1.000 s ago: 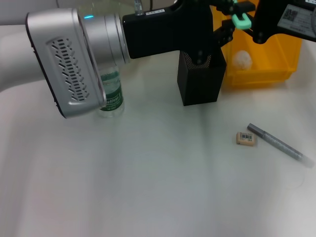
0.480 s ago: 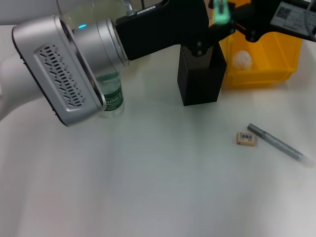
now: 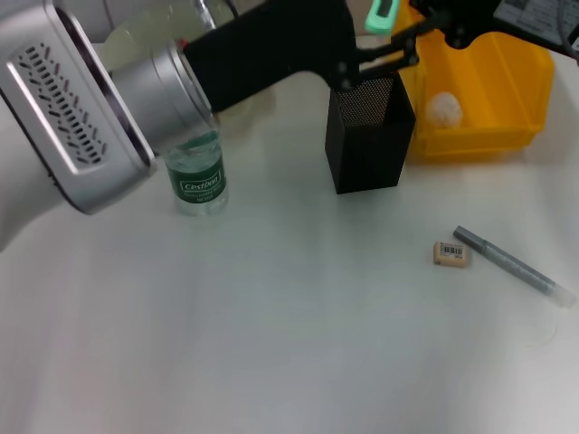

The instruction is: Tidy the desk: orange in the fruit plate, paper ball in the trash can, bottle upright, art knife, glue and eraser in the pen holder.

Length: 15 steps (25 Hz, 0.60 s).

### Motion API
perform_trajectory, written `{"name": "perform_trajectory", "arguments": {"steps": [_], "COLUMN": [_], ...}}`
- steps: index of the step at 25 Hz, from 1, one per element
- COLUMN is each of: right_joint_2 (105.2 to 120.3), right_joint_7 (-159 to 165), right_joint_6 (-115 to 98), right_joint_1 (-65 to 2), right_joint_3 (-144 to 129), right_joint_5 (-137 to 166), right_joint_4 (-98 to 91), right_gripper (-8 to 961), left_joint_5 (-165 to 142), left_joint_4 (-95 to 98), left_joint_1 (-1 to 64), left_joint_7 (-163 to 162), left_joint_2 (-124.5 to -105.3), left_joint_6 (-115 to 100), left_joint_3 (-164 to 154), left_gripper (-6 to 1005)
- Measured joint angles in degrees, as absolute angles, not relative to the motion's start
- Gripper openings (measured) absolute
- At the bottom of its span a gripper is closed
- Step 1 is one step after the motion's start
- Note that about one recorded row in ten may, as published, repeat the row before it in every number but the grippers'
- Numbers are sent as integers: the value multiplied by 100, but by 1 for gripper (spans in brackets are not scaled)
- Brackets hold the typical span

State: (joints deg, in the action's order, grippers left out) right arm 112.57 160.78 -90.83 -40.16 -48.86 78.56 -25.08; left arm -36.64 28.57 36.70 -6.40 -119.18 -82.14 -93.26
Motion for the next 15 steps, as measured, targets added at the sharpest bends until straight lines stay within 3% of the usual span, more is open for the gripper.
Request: {"name": "perform_trajectory", "arguments": {"steps": [4,10,15], "right_joint_2": [11349,11436,11400], "right_joint_7": [15995,15403,14904], "right_joint_6": [-9076,-9147,-9160], "right_joint_1": [-4017,-4039,-3960], "right_joint_3": [-4759,-4611,-4579], "right_joint_5": [7835,7601,7398], "right_joint_4": [-2507,-2505,-2498], "right_gripper": [174,172,173], "left_joint_5": [-3662,-3345,-2705], "left_joint_4": [2859,2768,2748], "left_joint_1": [3593,3350,3192], "left_joint_7": [-746,-1371,-1921], "left_joint_2": [-11918,-11919,-11895], "left_joint_6": [-8212,-8183,-8119], "left_joint_3": [-9525,-9588,-9546], "left_gripper": [818,816,815]}}
